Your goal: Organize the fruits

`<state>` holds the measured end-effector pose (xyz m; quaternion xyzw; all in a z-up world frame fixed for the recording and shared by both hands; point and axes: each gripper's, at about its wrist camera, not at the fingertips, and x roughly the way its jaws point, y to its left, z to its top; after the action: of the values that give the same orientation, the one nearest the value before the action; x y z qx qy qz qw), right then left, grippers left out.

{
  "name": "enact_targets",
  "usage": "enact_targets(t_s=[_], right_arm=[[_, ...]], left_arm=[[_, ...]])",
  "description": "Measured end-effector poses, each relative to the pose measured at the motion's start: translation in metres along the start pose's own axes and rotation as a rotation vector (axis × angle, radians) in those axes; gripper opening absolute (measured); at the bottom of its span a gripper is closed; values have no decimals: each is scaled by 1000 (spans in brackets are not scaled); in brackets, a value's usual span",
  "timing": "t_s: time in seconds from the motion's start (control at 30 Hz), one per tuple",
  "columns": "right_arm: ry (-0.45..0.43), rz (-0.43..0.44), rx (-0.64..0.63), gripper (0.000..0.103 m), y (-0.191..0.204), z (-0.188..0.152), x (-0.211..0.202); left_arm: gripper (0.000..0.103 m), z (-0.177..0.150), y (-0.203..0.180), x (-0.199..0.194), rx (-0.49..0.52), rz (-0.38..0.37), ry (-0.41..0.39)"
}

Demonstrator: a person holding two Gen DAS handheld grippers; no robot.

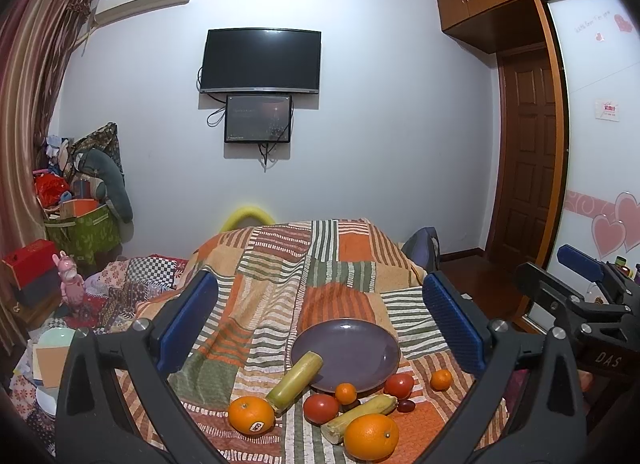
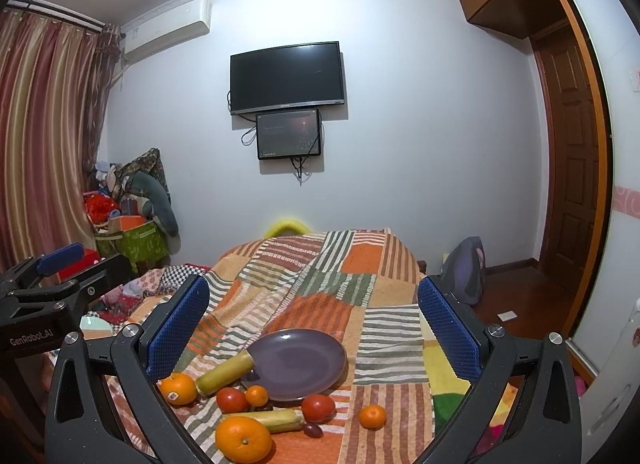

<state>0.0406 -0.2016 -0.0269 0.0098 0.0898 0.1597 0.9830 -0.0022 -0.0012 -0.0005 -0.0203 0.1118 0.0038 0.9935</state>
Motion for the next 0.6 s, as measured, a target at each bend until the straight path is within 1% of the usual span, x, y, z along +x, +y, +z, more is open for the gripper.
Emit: enact_targets(t_s=[0.6], right_arm=[[-3,5,-9,103,3,-1,-2]], left_arm=[[103,3,-1,0,-2,3,-3]])
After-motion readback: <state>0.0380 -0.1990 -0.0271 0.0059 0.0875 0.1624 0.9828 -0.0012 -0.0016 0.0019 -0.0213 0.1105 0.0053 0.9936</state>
